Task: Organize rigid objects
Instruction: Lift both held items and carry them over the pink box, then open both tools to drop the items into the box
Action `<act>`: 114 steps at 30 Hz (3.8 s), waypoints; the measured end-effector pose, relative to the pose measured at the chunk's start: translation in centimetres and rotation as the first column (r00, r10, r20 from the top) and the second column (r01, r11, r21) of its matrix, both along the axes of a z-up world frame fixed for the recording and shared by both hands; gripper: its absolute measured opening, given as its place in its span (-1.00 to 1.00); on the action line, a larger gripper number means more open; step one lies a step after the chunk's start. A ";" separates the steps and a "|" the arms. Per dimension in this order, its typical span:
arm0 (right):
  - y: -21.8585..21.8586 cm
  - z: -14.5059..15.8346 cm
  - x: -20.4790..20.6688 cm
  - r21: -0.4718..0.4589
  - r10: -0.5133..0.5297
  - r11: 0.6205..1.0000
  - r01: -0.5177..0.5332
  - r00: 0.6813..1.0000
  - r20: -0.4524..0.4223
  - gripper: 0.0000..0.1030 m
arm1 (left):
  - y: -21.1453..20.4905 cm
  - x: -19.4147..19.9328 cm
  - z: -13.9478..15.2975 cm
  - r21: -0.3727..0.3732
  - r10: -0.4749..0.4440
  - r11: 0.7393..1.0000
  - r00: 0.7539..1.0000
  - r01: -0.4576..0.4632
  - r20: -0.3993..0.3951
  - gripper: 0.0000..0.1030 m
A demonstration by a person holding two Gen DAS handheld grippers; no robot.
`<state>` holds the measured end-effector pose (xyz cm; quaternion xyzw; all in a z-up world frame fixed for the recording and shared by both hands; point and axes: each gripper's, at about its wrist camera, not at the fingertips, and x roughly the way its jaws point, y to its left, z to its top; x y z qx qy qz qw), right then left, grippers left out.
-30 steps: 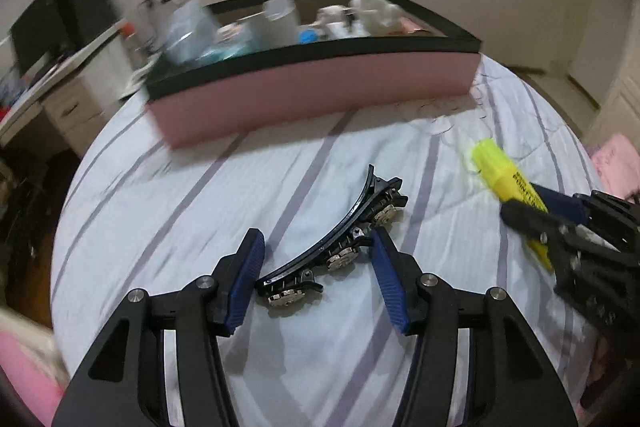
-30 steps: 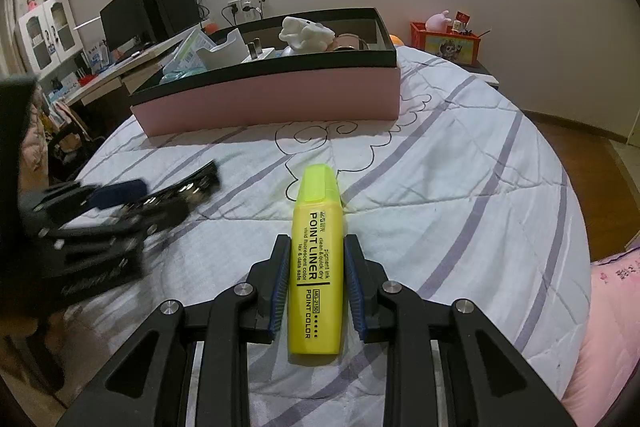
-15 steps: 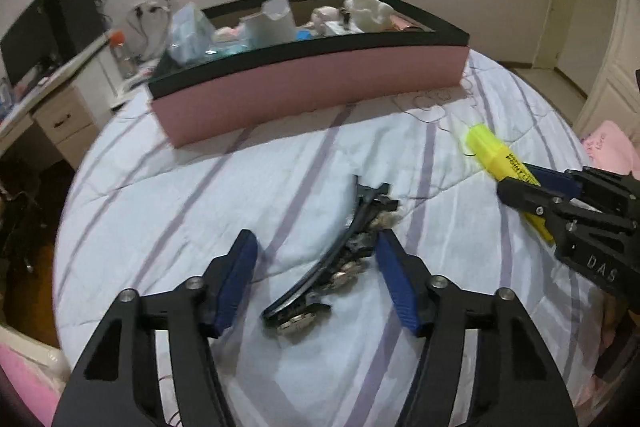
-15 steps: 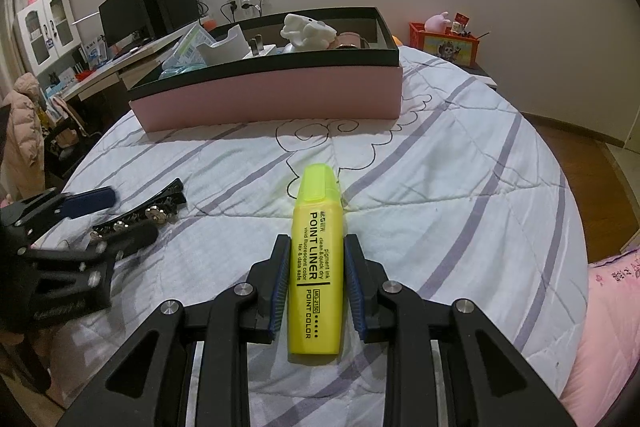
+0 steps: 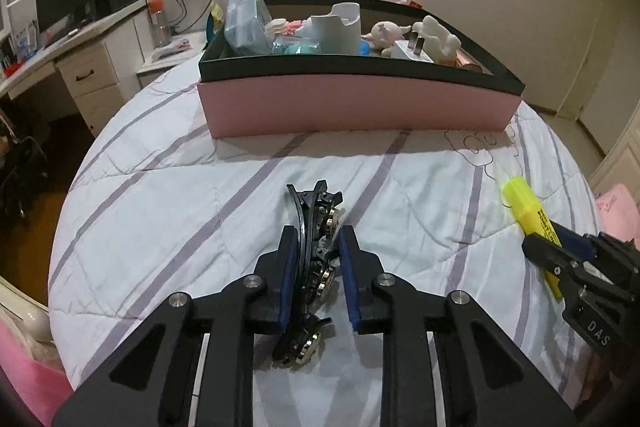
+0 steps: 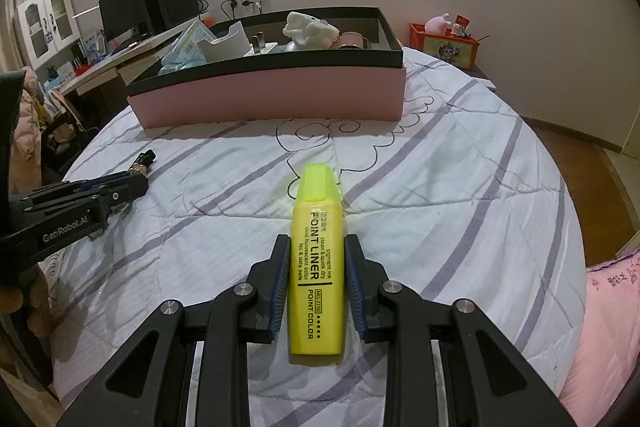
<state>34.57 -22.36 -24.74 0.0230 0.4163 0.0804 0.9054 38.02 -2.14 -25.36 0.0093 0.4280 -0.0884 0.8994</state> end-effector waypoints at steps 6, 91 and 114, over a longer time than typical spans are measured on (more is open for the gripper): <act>0.5 0.0 0.8 -0.032 0.007 0.999 -0.007 1.000 -0.011 -0.48 | -0.2 -0.1 0.0 0.004 -0.012 1.000 1.000 0.012 0.003 -0.63; 4.5 8.9 17.4 -0.067 0.063 0.996 -0.050 0.976 0.209 -0.46 | -5.7 17.4 7.5 0.135 -0.051 0.991 0.976 0.022 0.213 -0.61; 2.2 15.1 9.5 0.029 0.012 0.999 -0.024 0.935 0.355 0.74 | 0.0 6.5 15.0 -0.019 0.102 0.994 0.893 -0.104 0.438 0.99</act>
